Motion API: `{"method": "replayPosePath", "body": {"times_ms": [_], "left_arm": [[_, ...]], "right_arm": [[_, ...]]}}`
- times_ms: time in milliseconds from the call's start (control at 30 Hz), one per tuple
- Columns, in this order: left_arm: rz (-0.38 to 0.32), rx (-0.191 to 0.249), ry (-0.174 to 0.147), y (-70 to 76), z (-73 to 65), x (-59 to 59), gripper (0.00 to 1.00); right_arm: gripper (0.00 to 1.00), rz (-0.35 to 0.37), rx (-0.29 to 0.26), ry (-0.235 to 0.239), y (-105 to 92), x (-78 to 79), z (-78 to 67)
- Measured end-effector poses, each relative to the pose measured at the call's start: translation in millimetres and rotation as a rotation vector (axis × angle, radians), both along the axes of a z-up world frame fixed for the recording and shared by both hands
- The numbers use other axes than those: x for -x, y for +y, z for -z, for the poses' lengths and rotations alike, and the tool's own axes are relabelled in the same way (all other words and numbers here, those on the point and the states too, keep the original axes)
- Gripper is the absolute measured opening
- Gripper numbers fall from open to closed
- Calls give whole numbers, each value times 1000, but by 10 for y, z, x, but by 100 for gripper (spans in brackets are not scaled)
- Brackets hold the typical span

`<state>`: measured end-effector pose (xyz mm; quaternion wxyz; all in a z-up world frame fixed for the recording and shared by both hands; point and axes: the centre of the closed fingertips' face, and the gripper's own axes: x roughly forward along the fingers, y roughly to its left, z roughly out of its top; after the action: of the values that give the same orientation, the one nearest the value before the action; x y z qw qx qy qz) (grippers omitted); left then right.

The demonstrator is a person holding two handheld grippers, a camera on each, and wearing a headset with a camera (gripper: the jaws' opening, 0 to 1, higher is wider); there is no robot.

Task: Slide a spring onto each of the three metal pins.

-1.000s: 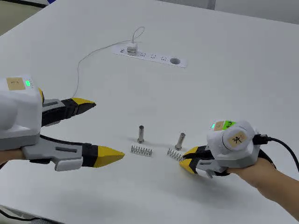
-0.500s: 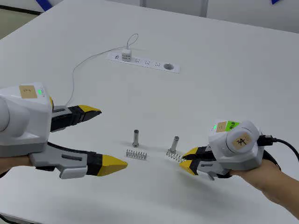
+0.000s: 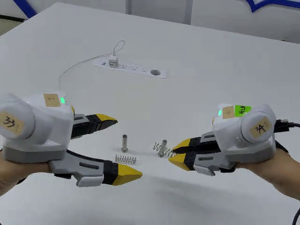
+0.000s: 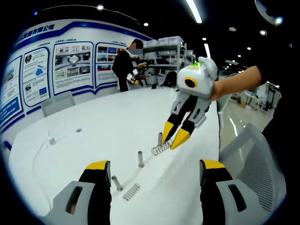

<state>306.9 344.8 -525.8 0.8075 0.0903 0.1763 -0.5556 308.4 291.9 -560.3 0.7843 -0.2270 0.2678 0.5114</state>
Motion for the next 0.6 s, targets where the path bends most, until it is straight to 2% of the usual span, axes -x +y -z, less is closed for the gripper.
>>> {"method": "replayPosePath", "body": {"times_ms": [67,167,300,467,600], "left_arm": [[5,6,3,-54,-13,-7,78],[17,20,2,-110,-27,-3,75],[37,29,-2,-162,-34,35,69],[90,31,3,-214,-22,147,58],[115,44,8,-243,-26,213,51]], "right_arm": [[11,-46,59,-51,1,30,-43],[11,-71,43,-57,77,148,-129],[11,-116,61,-80,120,264,-194],[11,-138,64,-93,139,319,-243],[11,-172,86,-111,147,355,-249]]}}
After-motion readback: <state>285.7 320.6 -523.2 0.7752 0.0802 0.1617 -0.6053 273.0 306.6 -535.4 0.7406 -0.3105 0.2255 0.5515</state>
